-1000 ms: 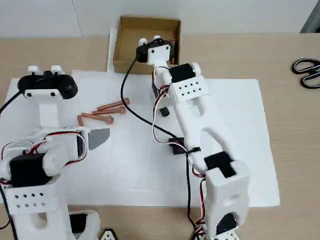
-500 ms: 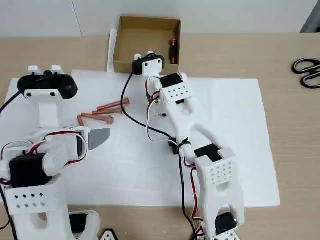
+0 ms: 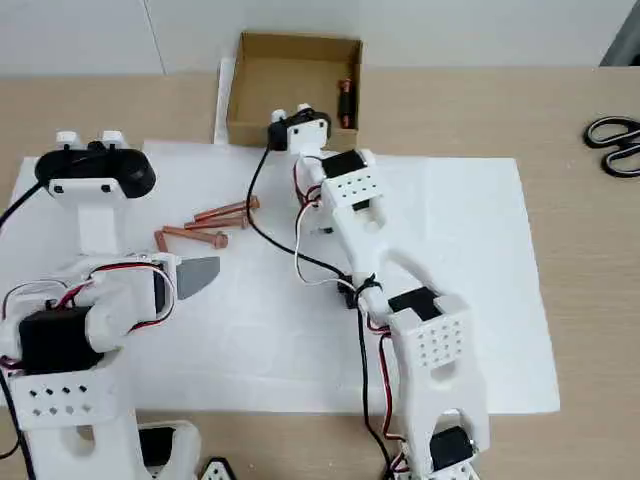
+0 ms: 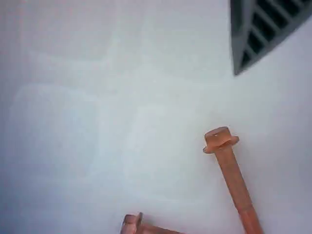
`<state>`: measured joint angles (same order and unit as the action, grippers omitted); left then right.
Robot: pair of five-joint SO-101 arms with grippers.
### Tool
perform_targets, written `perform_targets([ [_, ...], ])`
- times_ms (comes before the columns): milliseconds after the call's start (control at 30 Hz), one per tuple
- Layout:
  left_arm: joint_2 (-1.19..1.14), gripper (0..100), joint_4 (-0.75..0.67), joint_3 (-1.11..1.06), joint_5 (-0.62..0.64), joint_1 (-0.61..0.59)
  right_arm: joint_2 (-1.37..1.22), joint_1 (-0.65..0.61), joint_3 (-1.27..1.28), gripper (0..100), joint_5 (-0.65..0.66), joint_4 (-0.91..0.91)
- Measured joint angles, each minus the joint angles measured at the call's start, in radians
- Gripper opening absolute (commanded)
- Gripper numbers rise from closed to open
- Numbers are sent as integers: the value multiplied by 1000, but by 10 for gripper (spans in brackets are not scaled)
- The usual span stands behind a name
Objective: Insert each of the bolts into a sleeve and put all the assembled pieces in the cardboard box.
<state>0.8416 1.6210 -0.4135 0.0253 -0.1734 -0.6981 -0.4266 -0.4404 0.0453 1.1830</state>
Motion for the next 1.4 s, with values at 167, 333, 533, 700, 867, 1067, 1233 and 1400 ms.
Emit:
perform_targets([
  [167, 0, 357, 0, 0, 0, 0, -3, 0, -20, 3, 2, 14],
  [333, 0, 357, 0, 0, 0, 0, 2, -12, -138, 3, 0, 161],
  [533, 0, 357, 0, 0, 0, 0, 147, -8, -287, 3, 8, 333],
  [700, -83, 357, -2, 0, 0, 0, 284, -5, -301, 3, 41, 425],
  [867, -285, 357, -83, 32, -103, 0, 376, 40, -301, 3, 46, 480],
  [1067, -568, 357, -192, 180, -373, 55, 422, 141, -301, 3, 81, 502],
  [1233, -810, 357, -206, 327, -609, 103, 439, 210, -301, 3, 109, 517],
  [1400, -1025, 357, -209, 494, -813, 104, 440, 258, -301, 3, 109, 520],
])
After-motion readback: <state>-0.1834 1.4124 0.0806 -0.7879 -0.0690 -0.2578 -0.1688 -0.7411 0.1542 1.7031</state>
